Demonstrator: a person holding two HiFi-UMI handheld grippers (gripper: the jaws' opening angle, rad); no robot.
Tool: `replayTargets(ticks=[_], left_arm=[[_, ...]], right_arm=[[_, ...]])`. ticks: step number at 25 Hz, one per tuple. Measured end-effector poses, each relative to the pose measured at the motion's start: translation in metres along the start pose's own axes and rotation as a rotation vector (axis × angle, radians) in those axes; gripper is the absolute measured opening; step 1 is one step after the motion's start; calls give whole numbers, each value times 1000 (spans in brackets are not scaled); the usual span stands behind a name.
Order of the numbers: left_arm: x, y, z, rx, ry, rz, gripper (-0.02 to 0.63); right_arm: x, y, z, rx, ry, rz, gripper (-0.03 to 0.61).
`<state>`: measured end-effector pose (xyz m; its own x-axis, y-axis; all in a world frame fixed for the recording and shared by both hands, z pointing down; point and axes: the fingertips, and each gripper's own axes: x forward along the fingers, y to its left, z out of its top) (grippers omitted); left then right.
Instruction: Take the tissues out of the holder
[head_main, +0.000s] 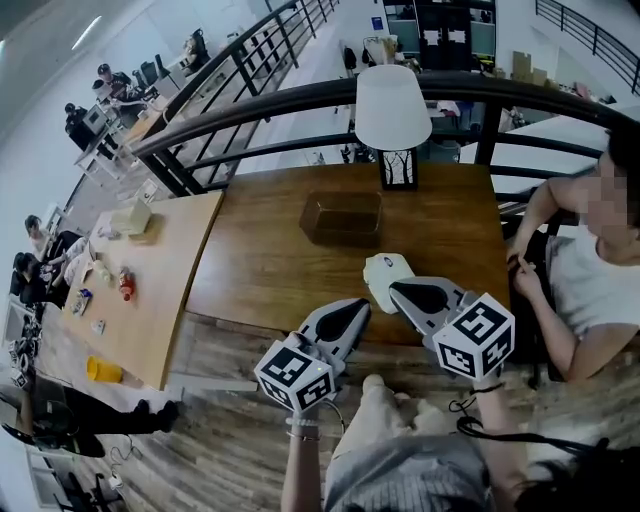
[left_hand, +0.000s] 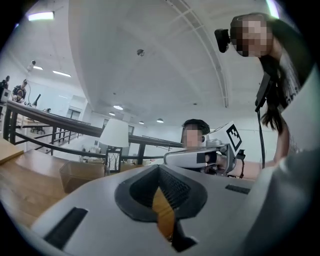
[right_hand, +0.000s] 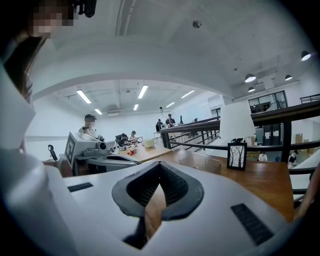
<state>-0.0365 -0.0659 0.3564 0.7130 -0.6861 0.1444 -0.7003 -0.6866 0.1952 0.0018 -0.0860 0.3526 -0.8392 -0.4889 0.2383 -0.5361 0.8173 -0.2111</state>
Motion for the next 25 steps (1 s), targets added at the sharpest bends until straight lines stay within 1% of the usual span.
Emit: replayTargets(ticks=[4, 7, 13, 25], left_arm=[[-4, -4, 8, 19, -14, -1, 8], [-4, -4, 10, 27, -18, -2, 8], [-5, -2, 18, 38, -29, -4, 8], [-3, 8, 20, 47, -30, -9, 8]], right_arm=[[-2, 1, 6, -8, -21, -15, 12], [-2, -1, 5, 13, -37, -19, 12], [3, -2, 5, 5, -34, -21, 12], [12, -3, 9, -9, -40, -19, 12]])
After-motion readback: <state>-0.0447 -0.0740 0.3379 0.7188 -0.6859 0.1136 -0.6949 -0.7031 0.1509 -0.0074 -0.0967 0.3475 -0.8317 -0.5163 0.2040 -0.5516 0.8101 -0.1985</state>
